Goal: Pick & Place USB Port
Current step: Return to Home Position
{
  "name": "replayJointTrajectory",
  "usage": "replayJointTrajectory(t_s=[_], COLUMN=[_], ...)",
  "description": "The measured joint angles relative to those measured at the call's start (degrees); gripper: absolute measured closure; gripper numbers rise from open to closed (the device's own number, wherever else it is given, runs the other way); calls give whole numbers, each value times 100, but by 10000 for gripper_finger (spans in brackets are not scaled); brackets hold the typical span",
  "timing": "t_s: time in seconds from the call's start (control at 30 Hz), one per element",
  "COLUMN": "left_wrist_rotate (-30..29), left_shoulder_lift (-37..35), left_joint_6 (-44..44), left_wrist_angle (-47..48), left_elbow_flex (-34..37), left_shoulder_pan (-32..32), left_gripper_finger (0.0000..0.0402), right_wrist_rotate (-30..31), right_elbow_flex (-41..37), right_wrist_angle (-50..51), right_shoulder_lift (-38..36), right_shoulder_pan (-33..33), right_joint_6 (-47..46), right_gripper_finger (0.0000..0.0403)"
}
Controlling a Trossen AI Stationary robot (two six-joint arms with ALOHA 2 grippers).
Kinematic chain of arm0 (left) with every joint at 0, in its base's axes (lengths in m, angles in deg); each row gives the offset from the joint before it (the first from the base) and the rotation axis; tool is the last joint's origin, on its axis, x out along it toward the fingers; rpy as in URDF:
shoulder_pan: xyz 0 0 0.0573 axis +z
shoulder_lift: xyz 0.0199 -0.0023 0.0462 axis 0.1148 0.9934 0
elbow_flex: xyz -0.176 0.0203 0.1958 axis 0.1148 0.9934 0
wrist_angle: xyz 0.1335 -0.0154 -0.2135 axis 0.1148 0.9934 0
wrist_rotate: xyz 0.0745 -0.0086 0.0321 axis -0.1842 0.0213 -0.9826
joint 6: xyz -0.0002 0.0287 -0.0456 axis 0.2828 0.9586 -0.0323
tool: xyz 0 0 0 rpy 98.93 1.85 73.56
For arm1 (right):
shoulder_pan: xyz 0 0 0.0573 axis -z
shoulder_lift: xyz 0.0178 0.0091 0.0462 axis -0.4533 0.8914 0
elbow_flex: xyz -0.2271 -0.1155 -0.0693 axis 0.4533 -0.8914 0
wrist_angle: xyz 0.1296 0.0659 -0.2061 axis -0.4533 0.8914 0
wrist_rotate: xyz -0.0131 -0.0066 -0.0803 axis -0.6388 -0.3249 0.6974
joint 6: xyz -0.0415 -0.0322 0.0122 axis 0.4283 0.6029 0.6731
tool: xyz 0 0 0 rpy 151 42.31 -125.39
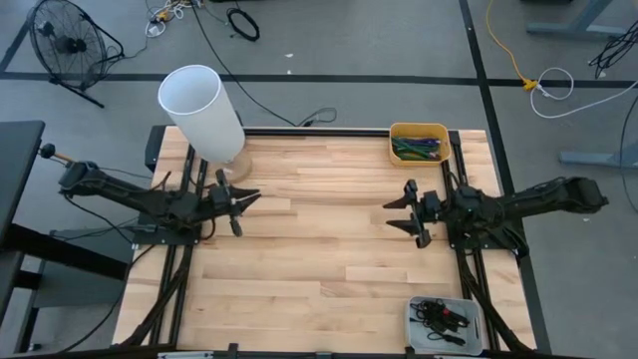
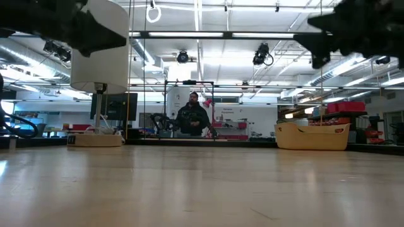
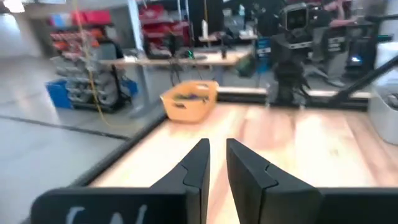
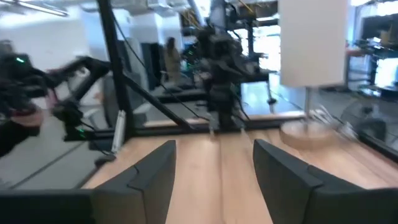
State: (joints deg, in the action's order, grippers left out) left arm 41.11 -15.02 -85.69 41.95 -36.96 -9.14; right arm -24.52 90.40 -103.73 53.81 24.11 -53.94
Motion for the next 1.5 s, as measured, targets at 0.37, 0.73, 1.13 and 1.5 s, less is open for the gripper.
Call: replayJointTrajectory(t_s=[0.37, 0.73, 1.13, 1.5], left_wrist_rotate=[167, 48, 10, 667], left_shoulder_lift=[-1187, -3271, -3251, -3209], left_joint_6=[-202, -435, -116, 100], left_wrist_angle=[1933, 2853, 2623, 1340], left_elbow_flex=[-4, 517, 636, 1272], left_shoulder_pan=[-356, -486, -603, -396], left_gripper_finger=[346, 346, 346, 346], right_wrist_rotate=[1231, 2453, 3106, 2391], right_elbow_flex=[-577, -577, -96, -593], right_wrist_angle=[449, 2303, 3849, 3221], right_shoulder_lift=[-1012, -3017, -3861, -3861], right_shoulder_pan=[-794, -1404, -1955, -2001], right_joint_6=[391, 502, 638, 270], right_gripper_finger=[189, 189, 189, 189])
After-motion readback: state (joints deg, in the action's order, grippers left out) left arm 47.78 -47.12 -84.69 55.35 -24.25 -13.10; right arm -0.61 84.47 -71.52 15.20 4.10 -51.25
